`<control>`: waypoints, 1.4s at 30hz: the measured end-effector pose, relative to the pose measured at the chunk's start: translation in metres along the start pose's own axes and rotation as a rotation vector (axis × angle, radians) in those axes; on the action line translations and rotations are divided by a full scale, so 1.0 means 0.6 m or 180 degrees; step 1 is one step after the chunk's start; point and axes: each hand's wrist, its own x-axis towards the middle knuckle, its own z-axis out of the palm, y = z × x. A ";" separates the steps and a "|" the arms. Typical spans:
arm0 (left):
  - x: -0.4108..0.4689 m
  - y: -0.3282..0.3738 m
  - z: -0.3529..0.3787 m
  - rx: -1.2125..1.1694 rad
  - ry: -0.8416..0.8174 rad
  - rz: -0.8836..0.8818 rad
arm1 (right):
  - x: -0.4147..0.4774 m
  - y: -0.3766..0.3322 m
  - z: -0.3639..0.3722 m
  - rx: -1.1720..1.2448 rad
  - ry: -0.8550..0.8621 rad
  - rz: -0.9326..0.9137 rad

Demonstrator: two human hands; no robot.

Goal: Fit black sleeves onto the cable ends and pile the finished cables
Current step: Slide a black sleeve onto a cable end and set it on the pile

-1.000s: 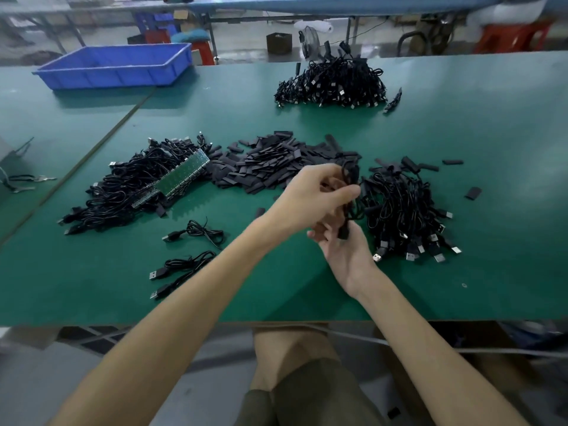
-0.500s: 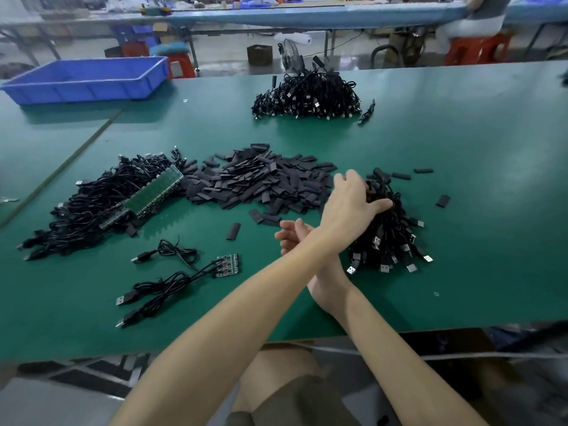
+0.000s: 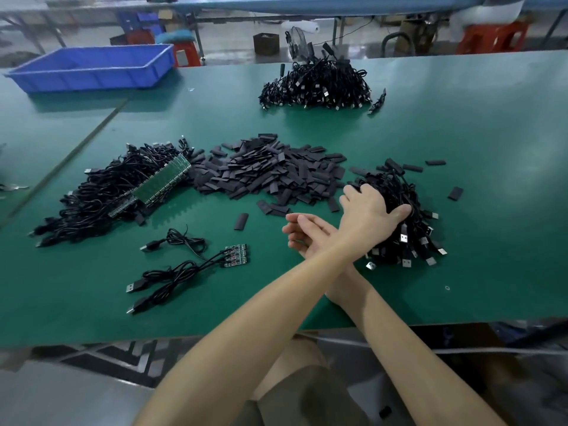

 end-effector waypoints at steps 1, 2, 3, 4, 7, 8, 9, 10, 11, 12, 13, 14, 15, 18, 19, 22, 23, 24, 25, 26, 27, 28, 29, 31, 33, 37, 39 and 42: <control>0.000 0.003 0.003 -0.0037 -0.0009 0.0007 | 0.001 -0.001 0.001 0.0089 0.0007 0.0038; 0.000 0.005 0.004 -0.0043 -0.0009 0.0016 | 0.002 -0.003 0.001 0.0189 0.0008 0.0070; -0.001 0.007 0.005 -0.0035 -0.0003 0.0036 | 0.002 -0.004 0.001 0.0275 0.0017 0.0105; -0.001 0.008 0.006 -0.0029 0.0008 0.0068 | 0.002 -0.006 0.002 0.0322 0.0031 0.0136; -0.006 0.004 0.000 0.0003 -0.0046 0.0082 | 0.003 -0.005 0.002 0.0110 0.0021 0.0093; -0.009 0.001 -0.005 0.0026 -0.0096 0.0069 | 0.002 -0.003 0.002 -0.0049 -0.0006 0.0062; -0.011 -0.003 -0.013 0.0069 -0.0134 0.0083 | 0.000 -0.002 0.001 -0.0184 -0.0041 0.0040; -0.013 -0.009 -0.025 0.0123 -0.0150 0.0141 | -0.003 -0.001 0.001 -0.0259 -0.0076 0.0037; -0.016 -0.016 -0.040 0.0179 -0.0138 0.0253 | -0.006 -0.001 0.001 -0.0264 -0.0109 0.0034; -0.020 -0.025 -0.058 0.0213 -0.0088 0.0394 | -0.008 -0.003 0.001 -0.0201 -0.0135 0.0005; -0.026 -0.035 -0.081 0.0228 -0.0004 0.0519 | -0.010 -0.005 0.001 -0.0092 -0.0143 -0.0053; -0.033 -0.048 -0.105 0.0234 0.0113 0.0585 | -0.011 -0.007 0.003 0.0015 -0.0134 -0.0113; -0.040 -0.064 -0.129 0.0271 0.0260 0.0596 | -0.011 -0.008 0.004 0.0086 -0.0119 -0.0146; -0.061 -0.122 -0.203 0.0701 0.0538 0.0317 | -0.012 -0.005 0.009 0.0055 -0.0123 -0.0114; -0.066 -0.143 -0.225 0.0923 0.0496 0.0133 | -0.013 -0.004 0.009 -0.0008 -0.0111 -0.0106; -0.087 -0.199 -0.279 0.1536 -0.0069 -0.0537 | -0.015 -0.002 0.006 -0.0137 -0.0142 -0.0154; -0.095 -0.214 -0.290 0.1663 -0.0291 -0.0695 | -0.016 -0.002 0.006 -0.0166 -0.0162 -0.0172; -0.102 -0.225 -0.295 0.1766 -0.0448 -0.0775 | -0.016 -0.002 0.006 -0.0196 -0.0175 -0.0180; -0.106 -0.233 -0.297 0.1831 -0.0527 -0.0783 | -0.016 -0.002 0.006 -0.0216 -0.0179 -0.0184; -0.109 -0.238 -0.294 0.1844 -0.0555 -0.0760 | -0.016 -0.002 0.006 -0.0233 -0.0176 -0.0189; -0.111 -0.242 -0.291 0.1824 -0.0571 -0.0734 | -0.016 -0.001 0.005 -0.0255 -0.0176 -0.0193; -0.112 -0.244 -0.287 0.1795 -0.0594 -0.0712 | -0.016 -0.001 0.005 -0.0289 -0.0181 -0.0203; -0.112 -0.245 -0.284 0.1773 -0.0626 -0.0697 | -0.017 -0.001 0.005 -0.0334 -0.0193 -0.0213; -0.111 -0.247 -0.282 0.1736 -0.0667 -0.0642 | -0.018 0.001 0.005 -0.0465 -0.0221 -0.0244; -0.108 -0.243 -0.282 0.1592 -0.0585 -0.0489 | -0.019 0.003 0.006 -0.0654 -0.0243 -0.0308; -0.108 -0.227 -0.274 0.0793 -0.0115 -0.0207 | -0.019 0.008 0.008 -0.1216 -0.0298 -0.0541; -0.109 -0.221 -0.270 0.0400 -0.0026 -0.0115 | -0.019 0.011 0.011 -0.1477 -0.0373 -0.0575; -0.111 -0.216 -0.265 0.0127 0.0015 -0.0124 | -0.020 0.014 0.015 -0.1549 -0.0357 -0.0495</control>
